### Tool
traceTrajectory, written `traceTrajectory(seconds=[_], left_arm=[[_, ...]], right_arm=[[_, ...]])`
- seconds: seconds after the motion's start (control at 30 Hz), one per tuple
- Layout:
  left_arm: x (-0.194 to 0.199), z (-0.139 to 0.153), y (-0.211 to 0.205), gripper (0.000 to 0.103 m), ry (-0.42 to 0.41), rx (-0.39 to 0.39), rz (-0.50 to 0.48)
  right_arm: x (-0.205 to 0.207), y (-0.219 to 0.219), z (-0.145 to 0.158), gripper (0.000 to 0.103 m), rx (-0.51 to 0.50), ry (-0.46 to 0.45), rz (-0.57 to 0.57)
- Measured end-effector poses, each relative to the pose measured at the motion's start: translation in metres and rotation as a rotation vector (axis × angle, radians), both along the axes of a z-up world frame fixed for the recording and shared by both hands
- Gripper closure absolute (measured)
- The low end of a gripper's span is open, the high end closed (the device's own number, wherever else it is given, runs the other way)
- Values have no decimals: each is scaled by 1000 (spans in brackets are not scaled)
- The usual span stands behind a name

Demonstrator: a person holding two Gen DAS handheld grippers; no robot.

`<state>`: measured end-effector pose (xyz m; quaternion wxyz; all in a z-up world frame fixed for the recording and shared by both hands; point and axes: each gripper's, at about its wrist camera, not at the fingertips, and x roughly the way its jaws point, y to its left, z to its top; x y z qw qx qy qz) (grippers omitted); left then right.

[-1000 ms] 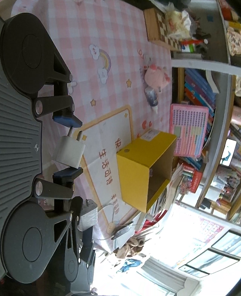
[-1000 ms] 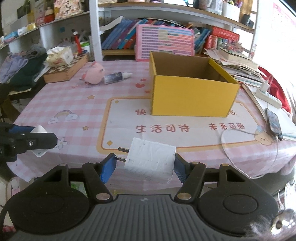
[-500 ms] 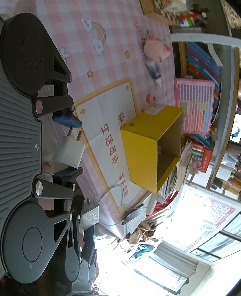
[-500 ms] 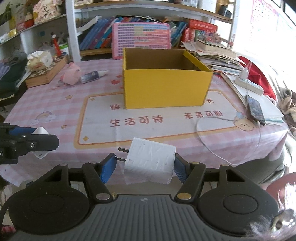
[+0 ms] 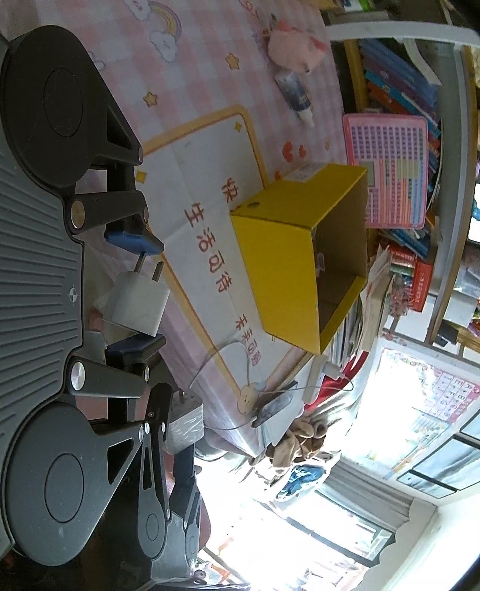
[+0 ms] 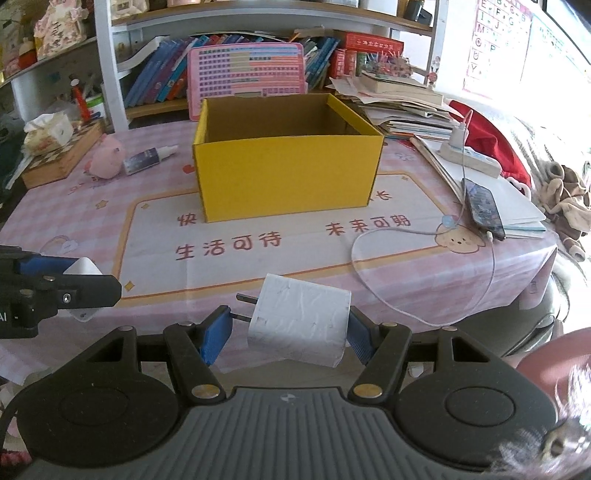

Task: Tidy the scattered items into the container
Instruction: 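Bring both tools with the chargers over the open yellow box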

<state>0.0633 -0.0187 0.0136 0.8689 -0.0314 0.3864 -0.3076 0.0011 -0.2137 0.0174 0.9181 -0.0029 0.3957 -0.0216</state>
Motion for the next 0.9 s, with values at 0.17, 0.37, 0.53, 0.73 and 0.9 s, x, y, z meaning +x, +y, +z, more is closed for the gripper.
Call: traceTrajectory(seconds=[0.17, 0.37, 0.53, 0.73, 0.9], left_arm=[[11, -1, -11, 58, 1, 2, -15], [28, -4, -24, 58, 8, 0, -23], [45, -5, -37, 58, 9, 3, -36], [64, -1, -51, 58, -12, 9, -45], [79, 9, -63, 58, -62, 11, -54]], right_arm=[[11, -9, -1, 39, -1, 5, -5], [27, -21, -3, 39, -6, 13, -5], [42, -32, -4, 39, -6, 17, -8], [65, -47, -2, 39, 2, 10, -4], [88, -57, 4, 39, 3, -20, 20]])
